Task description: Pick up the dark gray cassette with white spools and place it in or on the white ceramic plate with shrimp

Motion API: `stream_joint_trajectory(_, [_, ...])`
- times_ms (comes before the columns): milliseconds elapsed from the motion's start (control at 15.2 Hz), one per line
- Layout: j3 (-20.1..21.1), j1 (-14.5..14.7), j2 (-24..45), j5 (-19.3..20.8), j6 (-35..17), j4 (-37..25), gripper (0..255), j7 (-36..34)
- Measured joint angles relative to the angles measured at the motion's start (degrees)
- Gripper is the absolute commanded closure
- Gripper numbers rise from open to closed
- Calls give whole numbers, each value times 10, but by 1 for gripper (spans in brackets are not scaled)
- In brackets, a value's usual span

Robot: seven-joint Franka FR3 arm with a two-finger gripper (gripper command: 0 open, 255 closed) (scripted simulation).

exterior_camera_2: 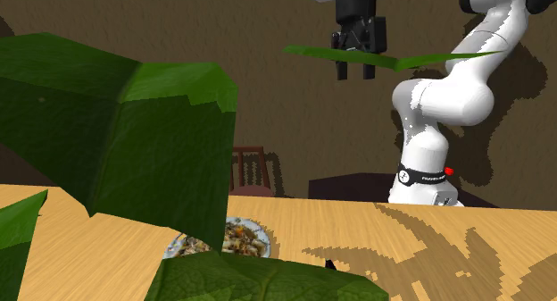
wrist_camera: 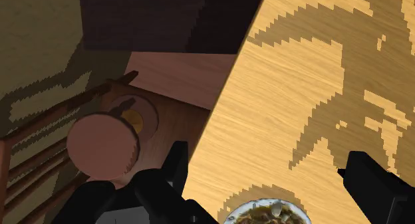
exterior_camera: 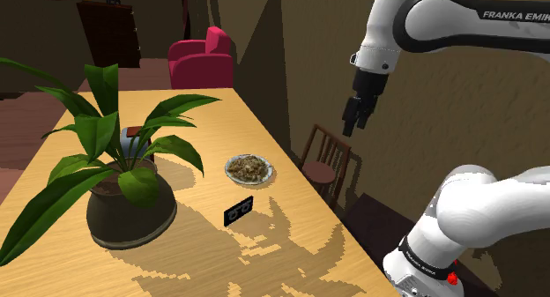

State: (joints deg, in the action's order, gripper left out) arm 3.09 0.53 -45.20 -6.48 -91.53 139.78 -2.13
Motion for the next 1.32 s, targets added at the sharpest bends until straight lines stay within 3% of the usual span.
stream_joint_trajectory(396, [1, 29, 76, 10, -67, -5, 0, 74])
stream_joint_trajectory(1320, [54, 122, 344, 43, -267, -70, 0, 284])
